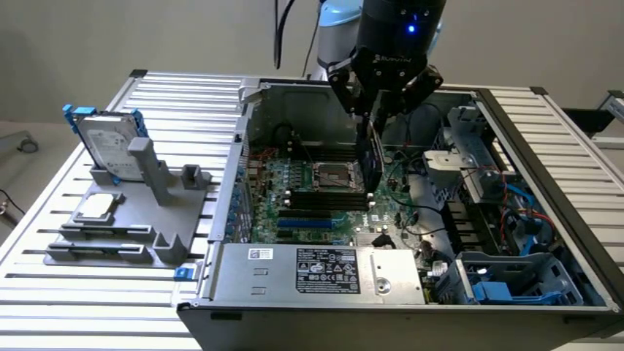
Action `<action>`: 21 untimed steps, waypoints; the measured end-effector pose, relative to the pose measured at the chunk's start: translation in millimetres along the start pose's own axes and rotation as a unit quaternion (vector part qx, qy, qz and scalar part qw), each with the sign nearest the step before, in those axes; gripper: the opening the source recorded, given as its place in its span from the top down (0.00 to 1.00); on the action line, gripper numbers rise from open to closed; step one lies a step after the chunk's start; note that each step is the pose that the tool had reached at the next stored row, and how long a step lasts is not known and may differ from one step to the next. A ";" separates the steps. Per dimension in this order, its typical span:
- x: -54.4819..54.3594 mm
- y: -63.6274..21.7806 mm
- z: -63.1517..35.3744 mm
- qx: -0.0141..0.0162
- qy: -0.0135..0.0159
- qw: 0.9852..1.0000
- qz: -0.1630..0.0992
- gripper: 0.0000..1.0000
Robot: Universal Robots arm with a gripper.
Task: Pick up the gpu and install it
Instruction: 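Insert the gpu into the slot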
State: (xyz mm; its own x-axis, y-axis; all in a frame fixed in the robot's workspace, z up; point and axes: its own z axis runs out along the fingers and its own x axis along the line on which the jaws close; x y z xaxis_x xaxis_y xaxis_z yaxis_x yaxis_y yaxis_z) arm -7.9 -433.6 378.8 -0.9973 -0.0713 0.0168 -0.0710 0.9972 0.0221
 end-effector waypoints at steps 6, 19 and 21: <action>0.0 0.0 0.6 0.001 0.001 0.999 -0.054 0.74; 0.0 -0.1 2.5 0.003 0.004 0.985 -0.172 0.74; -0.1 -0.1 2.8 0.003 0.004 0.982 -0.190 0.74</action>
State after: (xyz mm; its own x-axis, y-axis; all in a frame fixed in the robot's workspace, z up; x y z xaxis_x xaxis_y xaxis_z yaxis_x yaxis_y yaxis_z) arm -7.9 -433.6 376.0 -0.8990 -0.4376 0.0168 -0.4372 0.8991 0.0221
